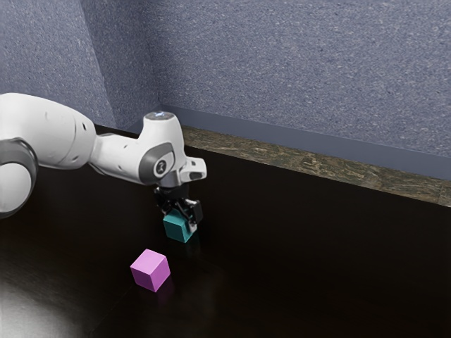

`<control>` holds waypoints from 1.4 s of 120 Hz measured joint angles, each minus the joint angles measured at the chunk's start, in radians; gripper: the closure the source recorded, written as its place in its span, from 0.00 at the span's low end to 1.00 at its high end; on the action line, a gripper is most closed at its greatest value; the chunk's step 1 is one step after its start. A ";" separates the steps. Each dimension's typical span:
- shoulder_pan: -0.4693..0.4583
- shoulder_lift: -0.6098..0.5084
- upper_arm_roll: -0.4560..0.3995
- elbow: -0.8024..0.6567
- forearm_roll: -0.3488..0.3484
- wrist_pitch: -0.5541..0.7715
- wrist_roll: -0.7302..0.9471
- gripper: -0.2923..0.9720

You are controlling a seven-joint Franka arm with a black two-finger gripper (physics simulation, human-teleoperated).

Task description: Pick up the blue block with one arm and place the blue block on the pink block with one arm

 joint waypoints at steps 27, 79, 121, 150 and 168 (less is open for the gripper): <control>0.004 0.000 0.000 0.002 -0.010 0.003 0.009 0.39; 0.006 -0.003 0.000 0.002 -0.017 0.004 0.017 0.43; 0.003 -0.161 0.000 -0.065 -0.022 -0.022 0.020 0.46; 0.003 -0.331 -0.020 -0.233 -0.020 -0.028 0.019 0.47; 0.017 -0.416 -0.037 -0.346 -0.023 0.034 0.019 0.47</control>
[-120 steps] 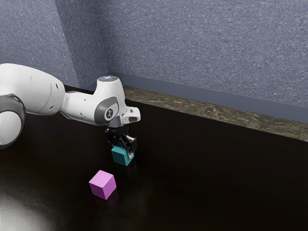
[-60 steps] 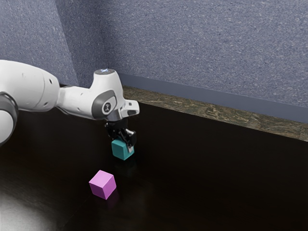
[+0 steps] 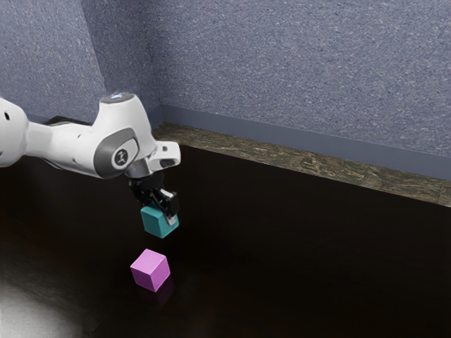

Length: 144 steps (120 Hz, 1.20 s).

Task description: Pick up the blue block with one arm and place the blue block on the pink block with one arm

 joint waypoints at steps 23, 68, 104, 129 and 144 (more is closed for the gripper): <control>-0.005 -0.052 -0.007 -0.090 -0.012 0.084 -0.001 0.47; 0.051 -0.141 -0.043 -0.209 -0.027 0.145 -0.003 0.47; 0.058 -0.179 -0.062 -0.266 -0.028 0.154 -0.003 0.47; 0.191 -0.196 -0.204 -0.286 -0.030 0.160 -0.002 0.47; 0.213 -0.224 -0.223 -0.315 -0.032 0.162 -0.002 0.47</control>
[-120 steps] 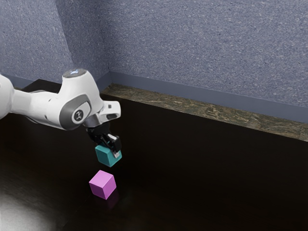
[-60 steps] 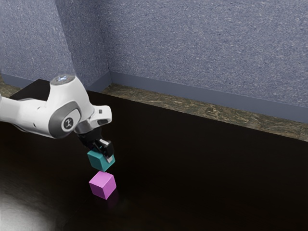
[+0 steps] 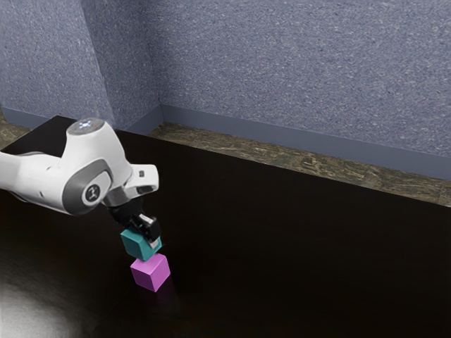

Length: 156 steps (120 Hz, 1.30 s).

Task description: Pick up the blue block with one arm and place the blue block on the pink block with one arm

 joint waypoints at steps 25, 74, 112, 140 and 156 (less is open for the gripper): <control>0.003 -0.011 -0.002 -0.019 -0.002 0.002 0.001 0.47; 0.003 -0.021 -0.023 -0.035 -0.052 0.015 -0.024 0.47; 0.003 -0.025 -0.026 -0.036 -0.059 0.017 -0.036 0.36; 0.020 -0.061 -0.027 0.046 -0.057 -0.080 -0.037 0.27; 0.021 -0.072 -0.026 0.118 -0.055 -0.179 -0.039 0.25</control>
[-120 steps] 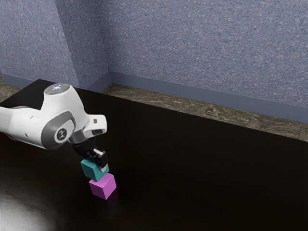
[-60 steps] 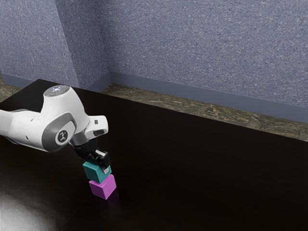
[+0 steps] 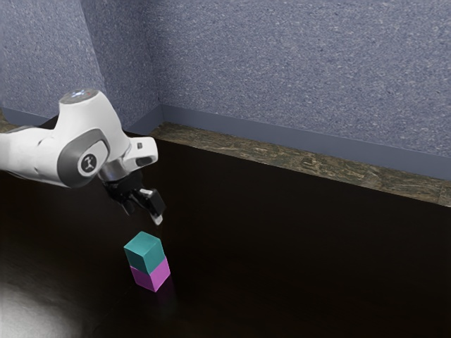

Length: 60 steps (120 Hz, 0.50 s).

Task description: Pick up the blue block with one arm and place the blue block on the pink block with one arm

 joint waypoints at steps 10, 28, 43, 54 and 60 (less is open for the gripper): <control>0.001 -0.002 0.000 0.017 0.002 -0.043 -0.001 0.25; 0.014 -0.005 0.001 0.022 0.004 -0.094 -0.003 0.24; 0.027 -0.011 0.001 0.022 0.005 -0.116 -0.004 0.24; 0.028 -0.011 0.000 0.021 0.006 -0.125 -0.005 0.23; 0.028 -0.011 0.001 0.021 0.006 -0.128 -0.005 0.23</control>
